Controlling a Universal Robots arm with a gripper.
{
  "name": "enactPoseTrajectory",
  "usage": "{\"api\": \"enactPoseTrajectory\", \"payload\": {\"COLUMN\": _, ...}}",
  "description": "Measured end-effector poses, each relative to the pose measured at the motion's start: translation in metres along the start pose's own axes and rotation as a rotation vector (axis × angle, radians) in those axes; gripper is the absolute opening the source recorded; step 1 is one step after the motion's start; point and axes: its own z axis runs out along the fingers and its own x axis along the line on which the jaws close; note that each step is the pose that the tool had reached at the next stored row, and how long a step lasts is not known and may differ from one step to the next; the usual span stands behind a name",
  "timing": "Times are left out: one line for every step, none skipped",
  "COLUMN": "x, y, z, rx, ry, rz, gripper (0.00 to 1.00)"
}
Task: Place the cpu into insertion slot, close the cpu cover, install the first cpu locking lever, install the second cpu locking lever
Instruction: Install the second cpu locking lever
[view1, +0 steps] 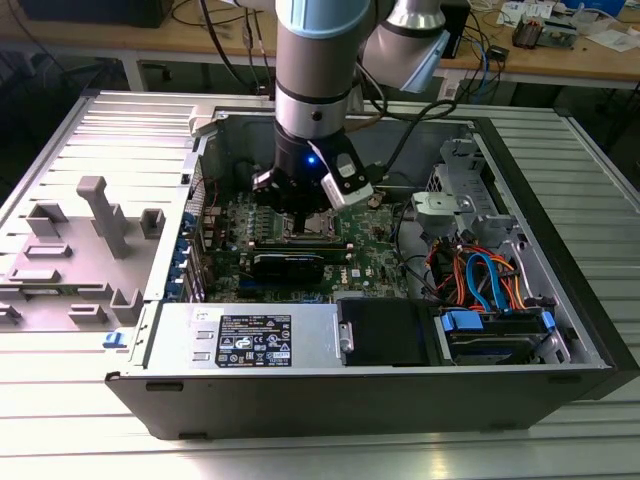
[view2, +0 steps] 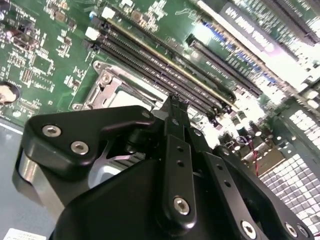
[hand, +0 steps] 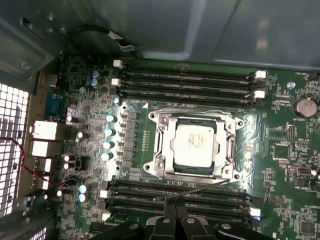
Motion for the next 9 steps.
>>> {"api": "enactPoseTrajectory", "payload": {"x": -0.0001, "y": 0.0002, "z": 0.0012, "rx": -0.0090, "ry": -0.0009, "rz": 0.000, "gripper": 0.11}}
{"api": "enactPoseTrajectory", "payload": {"x": -0.0002, "y": 0.0000, "z": 0.0039, "rx": -0.0107, "ry": -0.0010, "rz": 0.000, "gripper": 0.11}}
{"api": "enactPoseTrajectory", "payload": {"x": -0.0002, "y": -0.0002, "z": 0.0055, "rx": -0.0108, "ry": -0.0010, "rz": 0.000, "gripper": 0.11}}
{"api": "enactPoseTrajectory", "payload": {"x": -0.0001, "y": -0.0006, "z": 0.0082, "rx": -0.0115, "ry": -0.0011, "rz": -0.001, "gripper": 0.11}}
{"api": "enactPoseTrajectory", "payload": {"x": 0.0006, "y": -0.0013, "z": 0.0094, "rx": -0.0146, "ry": -0.0012, "rz": -0.001, "gripper": 0.11}}
{"api": "enactPoseTrajectory", "payload": {"x": 0.0020, "y": -0.0023, "z": 0.0100, "rx": -0.0192, "ry": -0.0016, "rz": -0.001, "gripper": 0.11}}
{"api": "enactPoseTrajectory", "payload": {"x": 0.0050, "y": -0.0040, "z": 0.0108, "rx": -0.0349, "ry": -0.0032, "rz": -0.002, "gripper": 0.11}}
{"api": "enactPoseTrajectory", "payload": {"x": 0.0065, "y": -0.0053, "z": 0.0113, "rx": -0.0453, "ry": -0.0041, "rz": -0.002, "gripper": 0.11}}
{"api": "enactPoseTrajectory", "payload": {"x": 0.0073, "y": -0.0067, "z": 0.0119, "rx": -0.0515, "ry": -0.0046, "rz": -0.003, "gripper": 0.11}}
